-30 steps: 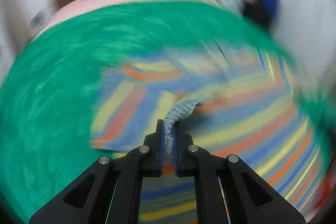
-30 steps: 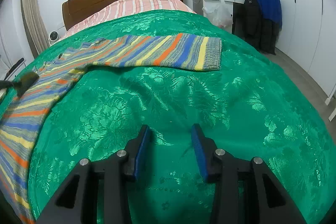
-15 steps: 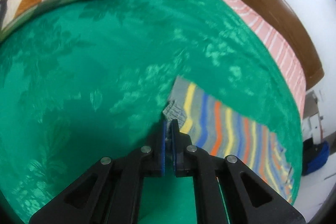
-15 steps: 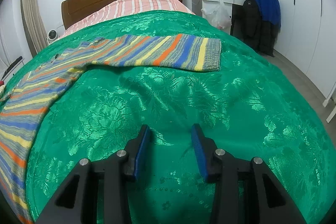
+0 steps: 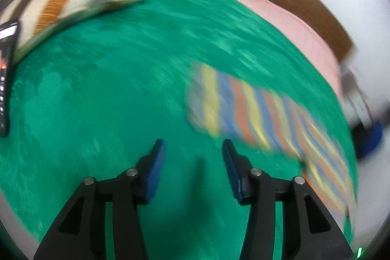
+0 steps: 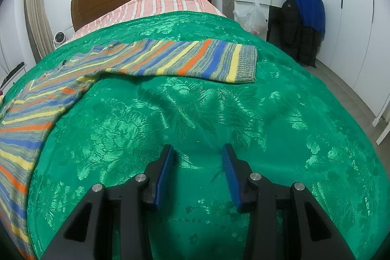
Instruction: Fold small clothes
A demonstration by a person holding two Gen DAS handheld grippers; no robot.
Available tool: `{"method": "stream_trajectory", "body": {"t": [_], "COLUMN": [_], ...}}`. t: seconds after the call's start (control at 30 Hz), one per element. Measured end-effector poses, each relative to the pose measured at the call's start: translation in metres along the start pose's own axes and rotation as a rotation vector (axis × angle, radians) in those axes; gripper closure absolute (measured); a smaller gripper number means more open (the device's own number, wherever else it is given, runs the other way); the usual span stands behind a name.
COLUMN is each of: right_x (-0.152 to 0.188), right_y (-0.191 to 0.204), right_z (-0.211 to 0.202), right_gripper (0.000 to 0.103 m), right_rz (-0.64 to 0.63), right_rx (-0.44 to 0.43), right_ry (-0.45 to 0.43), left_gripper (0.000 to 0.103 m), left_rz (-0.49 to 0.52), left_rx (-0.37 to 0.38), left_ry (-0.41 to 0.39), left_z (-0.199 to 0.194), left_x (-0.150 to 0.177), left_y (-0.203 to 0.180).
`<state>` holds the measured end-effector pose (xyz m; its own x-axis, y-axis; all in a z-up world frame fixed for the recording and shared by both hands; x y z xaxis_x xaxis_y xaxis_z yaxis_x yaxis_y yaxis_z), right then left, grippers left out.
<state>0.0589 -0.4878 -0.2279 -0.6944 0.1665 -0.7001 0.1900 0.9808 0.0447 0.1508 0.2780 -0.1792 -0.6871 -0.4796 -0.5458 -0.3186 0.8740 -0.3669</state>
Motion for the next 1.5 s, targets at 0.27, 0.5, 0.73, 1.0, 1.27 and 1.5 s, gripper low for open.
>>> {"method": "stream_trajectory", "body": {"t": [0.27, 0.5, 0.73, 1.0, 1.27, 1.5], "right_x": [0.008, 0.091, 0.107, 0.090, 0.109, 0.076], "right_y": [0.053, 0.102, 0.116, 0.099, 0.094, 0.061], "right_z": [-0.076, -0.093, -0.081, -0.101, -0.087, -0.129], "right_gripper": [0.051, 0.052, 0.097, 0.097, 0.081, 0.050], "right_rz": [-0.026, 0.030, 0.093, 0.007, 0.071, 0.033], "right_rx": [-0.342, -0.572, -0.619, -0.524, -0.495, -0.369], "right_ry": [0.170, 0.472, 0.534, 0.515, 0.495, 0.280], "left_gripper": [0.033, 0.041, 0.100, 0.100, 0.068, 0.013], "left_rz": [0.296, 0.398, 0.460, 0.452, 0.491, 0.524], "left_rx": [0.340, 0.379, 0.327, 0.298, 0.241, 0.186], "left_ry": [0.283, 0.349, 0.395, 0.411, 0.349, 0.107], "left_z": [-0.056, -0.047, -0.045, -0.045, -0.058, -0.098], "left_x": [0.158, 0.199, 0.213, 0.225, 0.225, 0.181], "left_y": [-0.070, -0.097, -0.101, -0.087, -0.089, -0.097]}}
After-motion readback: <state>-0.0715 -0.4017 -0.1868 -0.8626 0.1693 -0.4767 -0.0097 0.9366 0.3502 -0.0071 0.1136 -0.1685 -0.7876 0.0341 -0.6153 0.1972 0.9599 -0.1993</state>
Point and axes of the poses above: each gripper's, at about its wrist camera, not at the fingertips, and z roughly the way its jaws point, y to its left, x to its underside, the point moved 4 cm from there along z, roughly the way its jaws point, and after that the axes turned 3 degrees about z, right-handed, at the moved point
